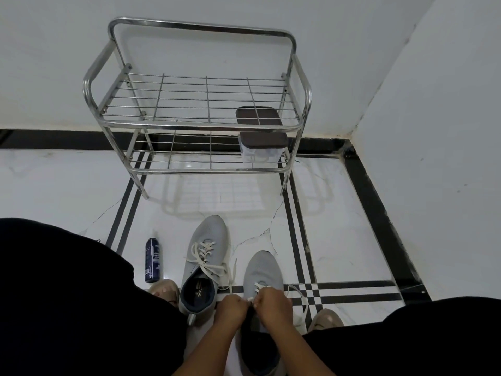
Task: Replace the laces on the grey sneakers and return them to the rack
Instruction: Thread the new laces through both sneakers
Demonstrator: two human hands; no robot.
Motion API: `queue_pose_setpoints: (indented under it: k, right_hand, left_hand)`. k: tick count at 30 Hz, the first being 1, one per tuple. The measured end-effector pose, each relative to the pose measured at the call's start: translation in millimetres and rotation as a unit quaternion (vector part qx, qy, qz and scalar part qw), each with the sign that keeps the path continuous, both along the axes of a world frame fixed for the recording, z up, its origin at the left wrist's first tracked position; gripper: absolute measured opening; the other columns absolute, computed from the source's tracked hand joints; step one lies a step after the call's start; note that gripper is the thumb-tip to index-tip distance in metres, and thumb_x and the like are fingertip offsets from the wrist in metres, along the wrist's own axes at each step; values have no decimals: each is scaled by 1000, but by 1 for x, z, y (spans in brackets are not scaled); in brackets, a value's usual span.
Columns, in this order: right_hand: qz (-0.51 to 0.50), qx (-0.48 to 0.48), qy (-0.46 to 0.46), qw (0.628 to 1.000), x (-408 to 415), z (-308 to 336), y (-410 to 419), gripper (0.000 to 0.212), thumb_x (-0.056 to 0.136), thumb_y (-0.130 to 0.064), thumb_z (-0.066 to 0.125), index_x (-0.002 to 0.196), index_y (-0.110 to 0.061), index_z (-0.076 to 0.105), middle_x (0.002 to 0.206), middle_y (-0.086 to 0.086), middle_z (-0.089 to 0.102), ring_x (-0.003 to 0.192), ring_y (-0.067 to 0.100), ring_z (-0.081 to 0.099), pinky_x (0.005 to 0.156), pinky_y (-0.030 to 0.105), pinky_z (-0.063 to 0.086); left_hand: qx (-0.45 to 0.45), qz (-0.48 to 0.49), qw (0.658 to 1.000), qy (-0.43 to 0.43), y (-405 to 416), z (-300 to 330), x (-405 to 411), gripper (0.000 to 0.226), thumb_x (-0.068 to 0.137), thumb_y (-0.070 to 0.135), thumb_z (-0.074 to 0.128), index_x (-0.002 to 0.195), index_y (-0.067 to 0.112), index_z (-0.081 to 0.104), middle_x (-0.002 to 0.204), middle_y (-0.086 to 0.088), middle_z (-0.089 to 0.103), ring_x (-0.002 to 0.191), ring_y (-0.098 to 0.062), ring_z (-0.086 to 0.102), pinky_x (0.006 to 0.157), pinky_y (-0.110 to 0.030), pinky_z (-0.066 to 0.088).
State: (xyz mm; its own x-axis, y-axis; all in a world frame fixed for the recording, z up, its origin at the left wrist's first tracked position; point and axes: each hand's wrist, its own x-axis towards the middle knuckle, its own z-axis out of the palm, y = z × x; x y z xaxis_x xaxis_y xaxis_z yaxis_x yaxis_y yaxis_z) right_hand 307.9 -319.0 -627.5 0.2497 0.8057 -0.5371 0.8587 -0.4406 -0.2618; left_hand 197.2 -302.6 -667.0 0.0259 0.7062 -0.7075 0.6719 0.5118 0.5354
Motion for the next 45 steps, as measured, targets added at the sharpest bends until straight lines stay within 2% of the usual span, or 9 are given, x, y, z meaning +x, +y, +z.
queue_pose_setpoints:
  k: [6,13,21,28,32,34,37,42,45]
  right_hand:
    - [-46,49,-10,998,11,12,1,16,90,-16,47,102,-26,50,108,1,66,103,22,60,86,32,45]
    - [-44,-252,-23,966,34,2,-23,60,79,-40,72,129,-15,53,133,2,56,122,20,55,95,32,47]
    - [-138,-121,-18,983,29,-4,-27,34,97,-18,40,127,-14,55,132,6,57,121,21,55,93,30,47]
    - [-185,-143,-3,972,30,-7,-27,35,97,-21,40,128,-16,56,134,4,56,123,20,54,94,29,46]
    - [-193,-165,52,966,31,0,-11,41,90,-31,52,128,-14,55,135,6,55,122,22,54,95,30,46]
    - [-194,-134,76,969,33,0,1,42,87,-32,56,124,-15,58,129,7,58,117,25,57,91,31,47]
    - [-210,-98,64,971,34,1,6,38,83,-31,63,118,-17,62,122,6,62,110,25,60,79,29,49]
    - [-168,-83,19,982,31,0,-3,28,92,-30,52,115,-18,64,120,4,63,110,23,61,75,28,47]
    - [-188,-78,9,979,34,-2,-3,27,95,-23,46,116,-16,62,120,5,62,108,24,61,70,28,42]
  left_hand:
    - [43,-78,995,43,-3,8,6,17,86,25,52,93,23,67,101,-6,70,95,-22,65,81,-31,52]
    - [59,-97,991,65,-1,9,6,12,91,26,49,79,27,53,102,-6,68,97,-23,62,82,-31,48]
    - [125,107,985,43,18,30,-8,10,91,15,46,86,15,55,95,-12,67,87,-29,60,71,-31,46]
    - [206,515,777,-298,90,127,-35,12,92,7,37,92,14,47,58,2,46,43,-13,41,45,-23,40]
    - [29,128,989,-72,85,106,-20,22,94,24,46,81,9,57,74,-7,57,66,-26,60,63,-31,54]
    - [47,-116,991,52,55,67,-8,27,96,30,46,95,10,65,97,-10,67,95,-28,63,86,-34,51]
    - [46,-188,978,77,7,20,-2,32,92,41,48,95,16,68,104,-8,70,101,-25,64,84,-31,49]
    - [47,91,995,-1,5,15,-1,25,94,24,44,74,17,57,94,-12,68,92,-29,63,77,-32,46]
    - [32,412,894,-171,27,35,-11,24,94,8,38,74,7,51,77,-12,60,71,-26,54,64,-25,41]
